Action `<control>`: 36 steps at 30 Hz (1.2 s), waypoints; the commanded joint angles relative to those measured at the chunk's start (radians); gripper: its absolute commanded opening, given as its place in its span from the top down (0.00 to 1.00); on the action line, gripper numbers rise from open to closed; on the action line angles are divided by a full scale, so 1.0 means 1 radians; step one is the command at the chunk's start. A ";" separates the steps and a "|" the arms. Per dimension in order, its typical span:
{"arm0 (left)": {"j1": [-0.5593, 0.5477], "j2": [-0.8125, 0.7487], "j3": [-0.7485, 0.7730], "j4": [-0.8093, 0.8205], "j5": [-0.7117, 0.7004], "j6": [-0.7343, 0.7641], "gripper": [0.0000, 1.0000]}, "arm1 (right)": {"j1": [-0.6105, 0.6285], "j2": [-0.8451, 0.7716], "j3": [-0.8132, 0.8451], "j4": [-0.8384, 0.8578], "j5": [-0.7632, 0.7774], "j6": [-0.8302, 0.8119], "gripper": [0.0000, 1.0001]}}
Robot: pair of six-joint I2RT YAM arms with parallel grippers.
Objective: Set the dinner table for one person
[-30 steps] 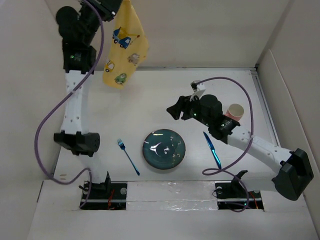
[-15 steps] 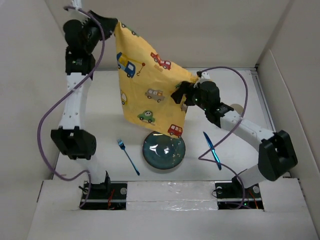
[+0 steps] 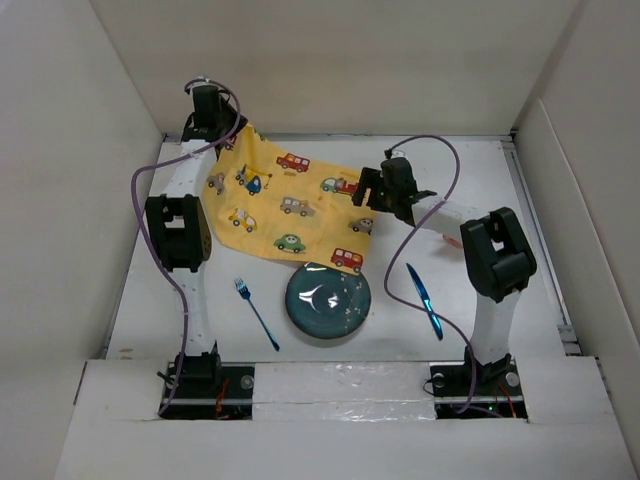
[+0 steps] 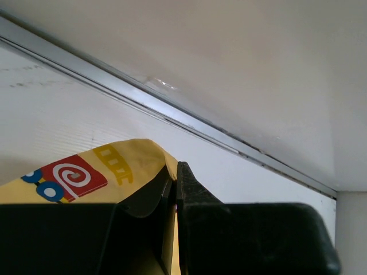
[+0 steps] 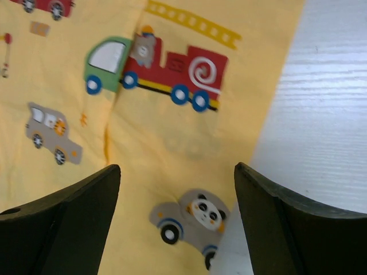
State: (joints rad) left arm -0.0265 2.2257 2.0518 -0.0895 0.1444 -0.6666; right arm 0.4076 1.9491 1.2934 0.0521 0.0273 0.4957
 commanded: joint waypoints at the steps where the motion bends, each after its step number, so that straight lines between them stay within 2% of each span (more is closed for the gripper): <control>1: 0.013 -0.055 0.047 0.066 -0.066 0.048 1.00 | 0.005 -0.038 -0.031 -0.047 0.085 0.017 0.17; 3: 0.013 -0.052 0.039 0.073 -0.075 0.062 1.00 | 0.005 -0.042 -0.057 -0.047 0.102 0.030 0.24; 8: 0.013 -0.035 0.038 0.040 -0.134 0.102 1.00 | 0.005 0.000 -0.037 -0.145 0.050 0.027 0.27; 11: 0.013 -0.024 0.045 0.004 -0.256 0.143 1.00 | 0.005 0.011 -0.046 -0.158 -0.003 0.032 0.34; 14: 0.013 -0.012 0.057 -0.029 -0.314 0.191 1.00 | 0.005 0.005 -0.089 -0.138 -0.065 0.040 0.49; 15: 0.013 -0.011 0.056 -0.030 -0.322 0.200 1.00 | 0.005 0.004 -0.097 -0.130 -0.079 0.041 0.61; 17: 0.013 -0.008 0.044 -0.030 -0.330 0.209 1.00 | 0.005 0.010 -0.097 -0.126 -0.116 0.041 0.75; 18: 0.013 -0.011 0.028 -0.032 -0.327 0.208 1.00 | -0.007 0.020 -0.073 -0.124 -0.127 0.040 0.89; 20: 0.013 -0.017 0.007 -0.032 -0.328 0.208 1.00 | -0.028 0.028 -0.060 -0.121 -0.136 0.040 1.00; 26: 0.013 -0.064 -0.091 -0.049 -0.351 0.213 1.00 | -0.124 0.050 0.101 -0.172 -0.080 0.044 1.00; 30: 0.013 -0.041 -0.067 -0.137 -0.387 0.237 1.00 | -0.182 0.071 0.188 -0.190 -0.038 0.044 1.00; 31: 0.013 -0.037 -0.058 -0.150 -0.390 0.249 0.96 | -0.182 0.074 0.201 -0.179 -0.033 0.038 1.00; 33: 0.013 -0.032 -0.056 -0.180 -0.390 0.251 0.77 | -0.182 0.103 0.274 -0.216 0.016 0.024 0.98; 34: 0.013 -0.040 -0.056 -0.190 -0.388 0.249 0.57 | -0.182 0.120 0.317 -0.263 0.025 0.014 0.87; 35: 0.013 -0.049 -0.076 -0.197 -0.382 0.239 0.49 | -0.182 0.135 0.381 -0.347 0.023 -0.005 0.76; 36: 0.013 -0.066 -0.097 -0.185 -0.378 0.234 0.45 | -0.182 0.146 0.383 -0.362 0.020 -0.011 0.64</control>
State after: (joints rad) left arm -0.0174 2.2265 1.9697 -0.2523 -0.2180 -0.4370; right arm 0.2085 2.0613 1.5948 -0.2020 0.0170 0.5232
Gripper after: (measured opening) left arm 0.522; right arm 0.317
